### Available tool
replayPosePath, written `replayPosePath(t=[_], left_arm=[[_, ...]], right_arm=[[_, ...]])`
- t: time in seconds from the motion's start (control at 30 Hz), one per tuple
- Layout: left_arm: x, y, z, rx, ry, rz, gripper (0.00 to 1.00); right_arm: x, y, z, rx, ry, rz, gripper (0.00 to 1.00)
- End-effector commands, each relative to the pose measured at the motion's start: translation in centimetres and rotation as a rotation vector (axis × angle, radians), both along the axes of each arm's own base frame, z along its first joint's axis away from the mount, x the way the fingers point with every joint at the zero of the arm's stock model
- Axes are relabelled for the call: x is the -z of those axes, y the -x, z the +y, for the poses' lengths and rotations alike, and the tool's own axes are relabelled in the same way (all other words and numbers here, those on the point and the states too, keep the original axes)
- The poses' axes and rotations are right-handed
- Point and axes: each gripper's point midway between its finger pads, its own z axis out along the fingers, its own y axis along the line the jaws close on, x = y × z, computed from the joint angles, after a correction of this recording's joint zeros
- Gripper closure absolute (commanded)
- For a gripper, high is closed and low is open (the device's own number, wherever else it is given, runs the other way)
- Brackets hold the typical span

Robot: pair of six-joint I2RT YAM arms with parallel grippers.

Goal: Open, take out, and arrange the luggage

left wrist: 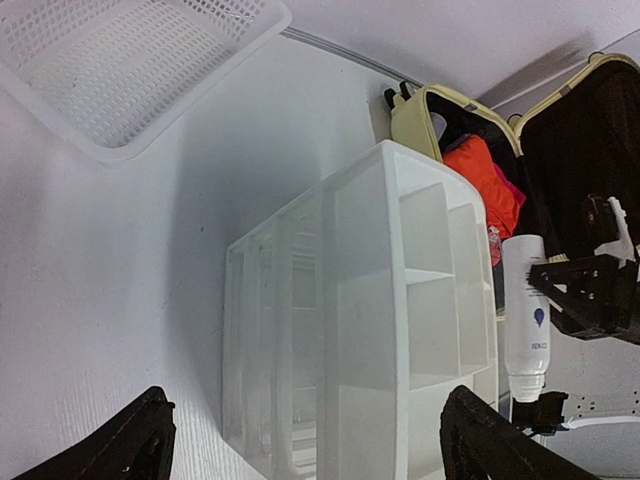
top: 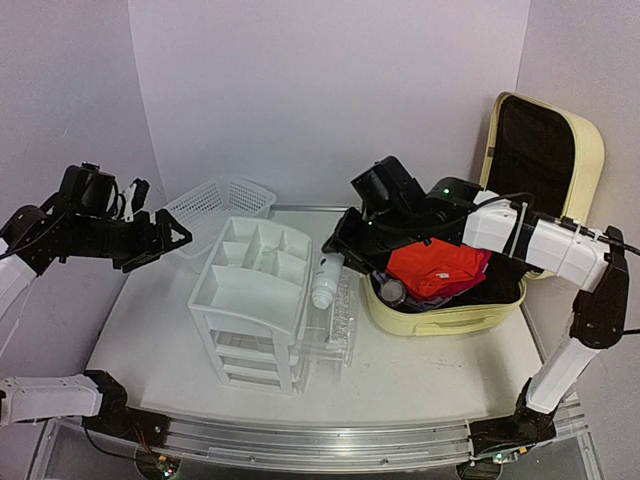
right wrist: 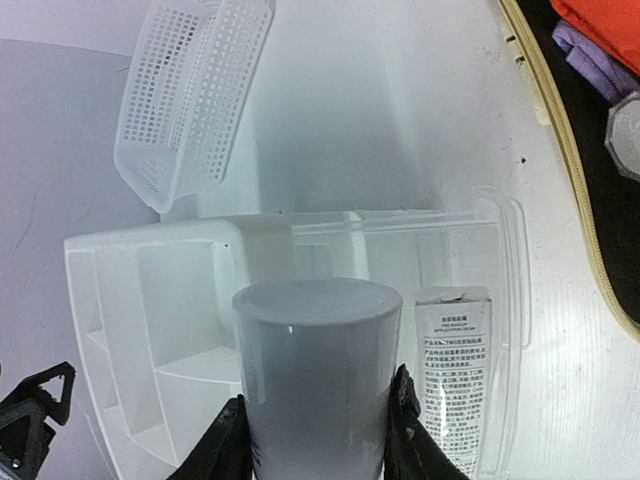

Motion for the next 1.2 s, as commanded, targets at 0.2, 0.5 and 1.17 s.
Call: replayPosePath(t=[0.2,0.5,1.17], left_arm=[[-3.6,0.2,-0.8,0.092,0.049,-0.185,0.07],[-7.4,1.5,-1.2,0.172,0.138,-0.476,0.07],[-0.4,-1.0,-1.5,0.140,0.012,-0.270,0.14]], right_arm=[[-0.6,0.5,2.6,-0.029,0.059,-0.129,0.81],[-0.6,1.4,1.5,-0.087,0.156,-0.233,0.34],[1.7,3.0,-13.3,-0.281,0.221,-0.207,0.45]])
